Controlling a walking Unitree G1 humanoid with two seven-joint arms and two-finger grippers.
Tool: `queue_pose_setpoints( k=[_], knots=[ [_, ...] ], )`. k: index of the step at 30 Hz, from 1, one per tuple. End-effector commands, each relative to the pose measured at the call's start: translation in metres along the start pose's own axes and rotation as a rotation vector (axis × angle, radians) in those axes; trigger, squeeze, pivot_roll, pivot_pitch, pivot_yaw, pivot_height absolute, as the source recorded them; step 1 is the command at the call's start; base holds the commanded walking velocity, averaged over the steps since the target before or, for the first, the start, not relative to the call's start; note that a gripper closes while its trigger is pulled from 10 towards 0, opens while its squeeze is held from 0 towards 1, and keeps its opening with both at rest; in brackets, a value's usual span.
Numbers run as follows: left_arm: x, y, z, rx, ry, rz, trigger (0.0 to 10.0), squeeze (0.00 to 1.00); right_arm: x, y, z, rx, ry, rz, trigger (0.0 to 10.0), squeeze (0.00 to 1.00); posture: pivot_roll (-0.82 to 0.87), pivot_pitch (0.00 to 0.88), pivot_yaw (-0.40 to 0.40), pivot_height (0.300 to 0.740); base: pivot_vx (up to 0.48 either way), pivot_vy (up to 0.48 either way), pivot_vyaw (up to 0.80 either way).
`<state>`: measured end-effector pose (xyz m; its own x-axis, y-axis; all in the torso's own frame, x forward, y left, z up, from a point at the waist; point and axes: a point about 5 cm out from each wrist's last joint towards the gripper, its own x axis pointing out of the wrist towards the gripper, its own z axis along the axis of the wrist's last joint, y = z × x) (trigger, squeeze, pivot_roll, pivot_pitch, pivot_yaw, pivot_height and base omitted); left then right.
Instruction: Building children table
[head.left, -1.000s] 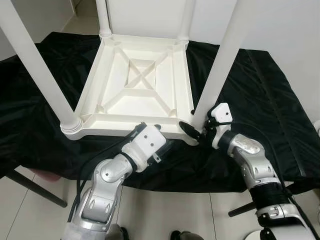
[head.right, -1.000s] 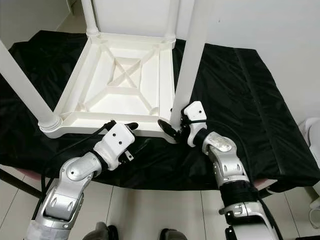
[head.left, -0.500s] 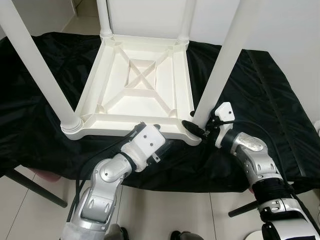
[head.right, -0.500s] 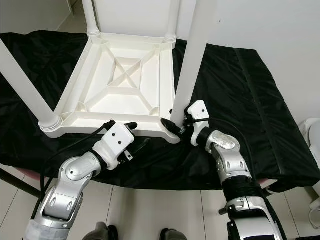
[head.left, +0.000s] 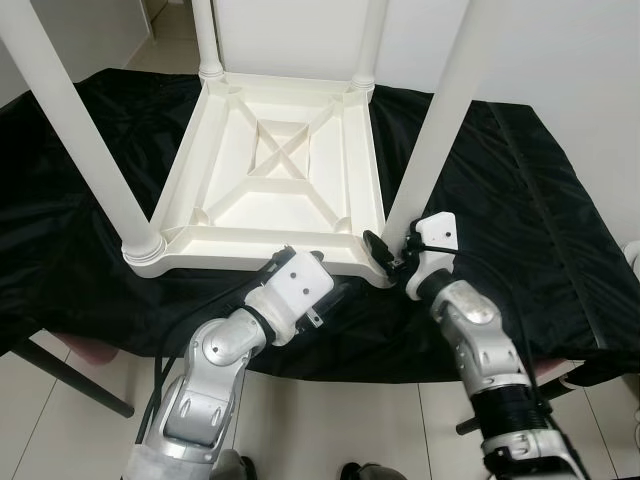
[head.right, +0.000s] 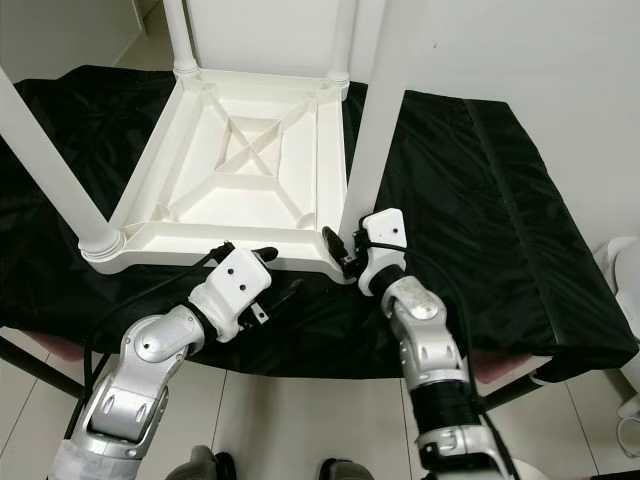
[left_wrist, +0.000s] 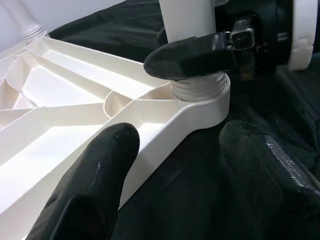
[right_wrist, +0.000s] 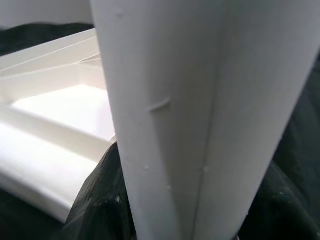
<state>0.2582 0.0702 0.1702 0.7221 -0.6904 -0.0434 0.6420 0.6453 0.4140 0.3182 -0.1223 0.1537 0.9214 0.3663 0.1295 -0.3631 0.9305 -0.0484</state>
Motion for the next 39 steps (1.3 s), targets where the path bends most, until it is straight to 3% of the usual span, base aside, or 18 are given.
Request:
queue_pose_setpoints(
  k=[1, 4, 8, 12, 14, 17, 21, 22, 30, 31, 32, 36, 39],
  knots=[
    [0.001, 0.0, -0.001, -0.008, -0.005, 0.055, 10.0, 0.0, -0.003, 0.005, -0.005, 0.006, 0.036, -0.076, 10.0, 0.0, -0.1, 0.092, -0.013, 0.74, 0.0, 0.0, 0.0],
    [0.002, -0.001, 0.0, -0.006, -0.007, 0.052, 10.0, 0.0, -0.005, 0.016, -0.004, 0.013, 0.023, -0.285, 10.0, 0.0, -0.1, 0.09, -0.021, 0.74, 0.0, 0.0, 0.0],
    [0.002, 0.0, 0.0, -0.003, -0.008, 0.053, 10.0, 0.0, -0.007, 0.026, -0.005, 0.03, 0.027, -0.364, 10.0, 0.0, -0.09, 0.094, -0.016, 0.74, 0.0, 0.0, 0.0],
    [0.001, 0.002, 0.0, -0.004, -0.006, 0.061, 10.0, 0.0, -0.007, 0.031, -0.003, 0.011, 0.011, -0.341, 10.0, 0.0, -0.09, 0.094, -0.016, 0.74, 0.0, 0.0, 0.0],
    [0.001, 0.004, 0.0, 0.005, -0.004, 0.065, 10.0, 0.0, -0.009, 0.026, 0.008, 0.008, -0.07, -0.321, 10.0, 0.0, -0.09, 0.102, -0.016, 0.74, 0.0, 0.0, 0.0],
    [0.0, 0.007, 0.0, 0.011, -0.003, 0.075, 10.0, 0.0, -0.011, 0.021, 0.015, -0.013, -0.111, -0.329, 10.0, 0.0, -0.09, 0.106, -0.015, 0.74, 0.0, 0.0, 0.0],
    [-0.001, 0.009, 0.0, 0.012, -0.002, 0.085, 10.0, 0.0, -0.015, 0.022, 0.014, 0.022, -0.129, -0.301, 10.0, 0.0, -0.09, 0.108, -0.015, 0.74, 0.0, 0.0, 0.0],
    [-0.001, 0.01, 0.0, 0.012, -0.002, 0.087, 10.0, 0.0, -0.016, 0.023, 0.013, 0.036, -0.133, -0.292, 10.0, 1.0, -0.09, 0.106, -0.016, 0.74, 0.0, 0.0, 0.0],
    [0.002, 0.011, 0.001, 0.012, -0.009, 0.097, 10.0, 0.0, -0.015, 0.023, 0.01, 0.029, -0.086, -0.268, 10.0, 1.0, -0.1, 0.107, -0.023, 0.74, 0.0, 0.0, 0.0],
    [0.002, 0.011, 0.001, 0.011, -0.008, 0.099, 10.0, 0.0, -0.015, 0.024, 0.01, 0.026, -0.086, -0.251, 10.0, 0.35, -0.1, 0.101, -0.024, 0.74, 0.0, 0.0, 0.0],
    [0.001, 0.011, -0.001, 0.01, -0.006, 0.098, 10.0, 0.0, -0.017, 0.025, 0.01, 0.027, -0.086, -0.224, 10.0, 0.0, -0.12, 0.098, -0.022, 0.74, 0.0, 0.0, 0.0],
    [0.005, 0.009, -0.003, 0.009, -0.004, 0.094, 10.0, 0.0, -0.022, 0.023, 0.009, 0.025, -0.074, -0.156, 10.0, 0.0, -0.13, 0.092, -0.031, 0.74, 0.0, 0.0, 0.0],
    [0.01, 0.012, 0.001, 0.004, -0.017, 0.109, 10.0, 0.0, -0.027, 0.018, 0.004, -0.048, -0.065, -0.079, 10.0, 0.0, -0.13, 0.089, -0.03, 0.74, 0.0, 0.0, 0.0]
  ],
)
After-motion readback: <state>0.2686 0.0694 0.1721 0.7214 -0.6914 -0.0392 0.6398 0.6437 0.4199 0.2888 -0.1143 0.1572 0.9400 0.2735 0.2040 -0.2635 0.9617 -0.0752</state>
